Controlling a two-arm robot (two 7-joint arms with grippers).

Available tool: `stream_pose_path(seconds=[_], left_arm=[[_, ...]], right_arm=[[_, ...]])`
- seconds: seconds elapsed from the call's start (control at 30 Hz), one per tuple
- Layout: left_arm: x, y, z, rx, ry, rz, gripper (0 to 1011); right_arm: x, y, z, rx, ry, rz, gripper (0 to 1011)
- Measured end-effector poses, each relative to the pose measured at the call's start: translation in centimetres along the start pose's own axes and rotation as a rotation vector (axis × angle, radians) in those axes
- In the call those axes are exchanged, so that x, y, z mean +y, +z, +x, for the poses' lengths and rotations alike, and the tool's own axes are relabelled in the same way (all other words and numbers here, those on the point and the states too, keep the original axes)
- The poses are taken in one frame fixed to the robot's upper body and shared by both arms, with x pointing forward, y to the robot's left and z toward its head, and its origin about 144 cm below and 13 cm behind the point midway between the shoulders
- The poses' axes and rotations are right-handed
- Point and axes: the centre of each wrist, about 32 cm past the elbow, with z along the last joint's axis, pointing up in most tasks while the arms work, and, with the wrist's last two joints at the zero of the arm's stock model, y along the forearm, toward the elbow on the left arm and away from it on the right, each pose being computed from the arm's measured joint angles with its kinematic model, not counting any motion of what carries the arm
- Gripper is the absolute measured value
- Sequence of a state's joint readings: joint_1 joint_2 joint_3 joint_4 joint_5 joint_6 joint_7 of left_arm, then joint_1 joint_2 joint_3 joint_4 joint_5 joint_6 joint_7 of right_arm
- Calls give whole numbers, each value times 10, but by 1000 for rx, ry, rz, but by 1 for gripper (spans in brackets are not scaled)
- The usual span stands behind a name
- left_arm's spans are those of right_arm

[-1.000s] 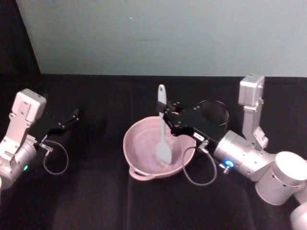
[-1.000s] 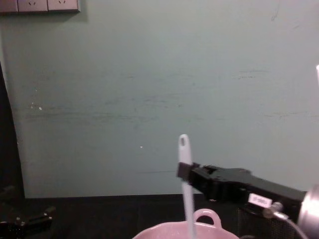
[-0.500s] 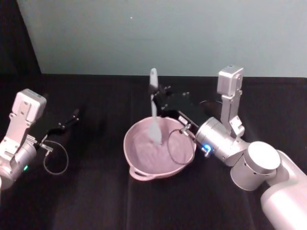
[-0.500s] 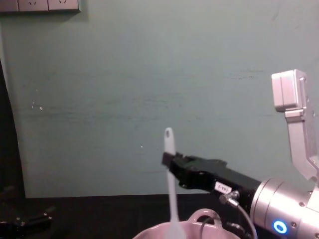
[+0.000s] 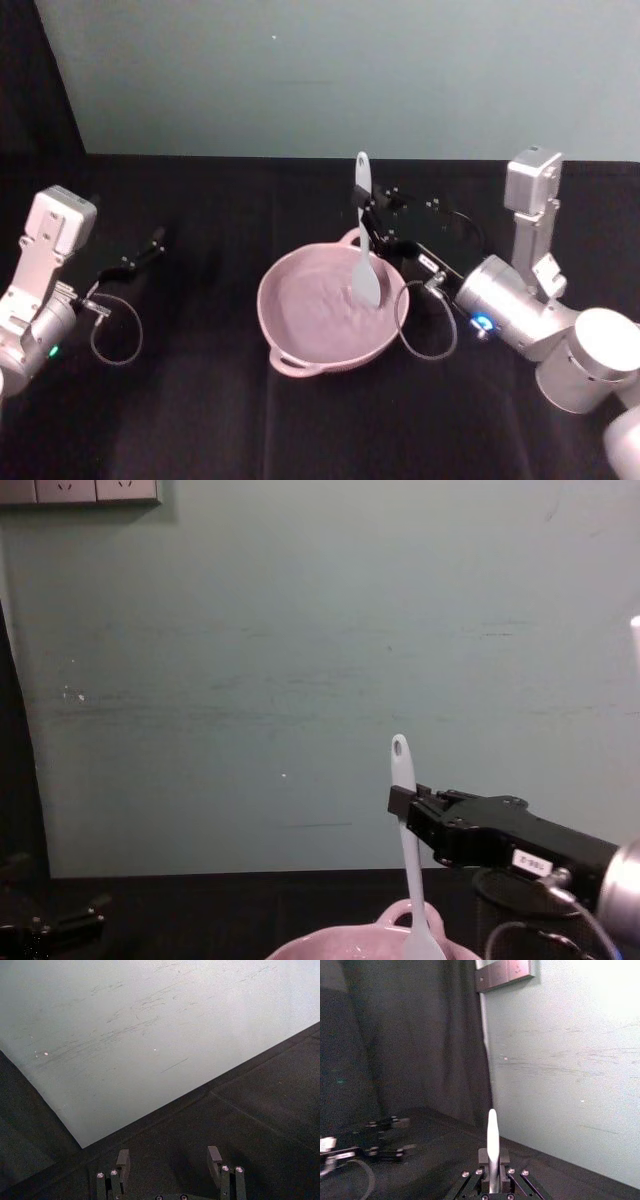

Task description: Use the one hand to pick up the spoon and stir the clear water in the bowl.

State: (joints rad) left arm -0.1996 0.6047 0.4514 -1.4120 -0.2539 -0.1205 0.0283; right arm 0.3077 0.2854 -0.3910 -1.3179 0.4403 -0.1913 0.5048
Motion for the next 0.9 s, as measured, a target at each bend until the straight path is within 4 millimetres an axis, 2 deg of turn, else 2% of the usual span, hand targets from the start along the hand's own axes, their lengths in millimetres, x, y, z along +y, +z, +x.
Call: stream_pose_path(seconds=[0.2, 0.37, 0.63, 0.9], left_arm=[[0, 0, 0, 0, 0, 0, 1011], [0, 0, 0, 0, 0, 0, 1011], [0, 0, 0, 0, 0, 0, 1011], [0, 0, 0, 0, 0, 0, 1011]], right_arm=[[-11, 12, -9, 67, 74, -30, 118], [-8, 15, -16, 118, 118, -47, 118], [19, 8, -27, 140, 127, -18, 118], [46, -8, -20, 67, 32, 7, 118]])
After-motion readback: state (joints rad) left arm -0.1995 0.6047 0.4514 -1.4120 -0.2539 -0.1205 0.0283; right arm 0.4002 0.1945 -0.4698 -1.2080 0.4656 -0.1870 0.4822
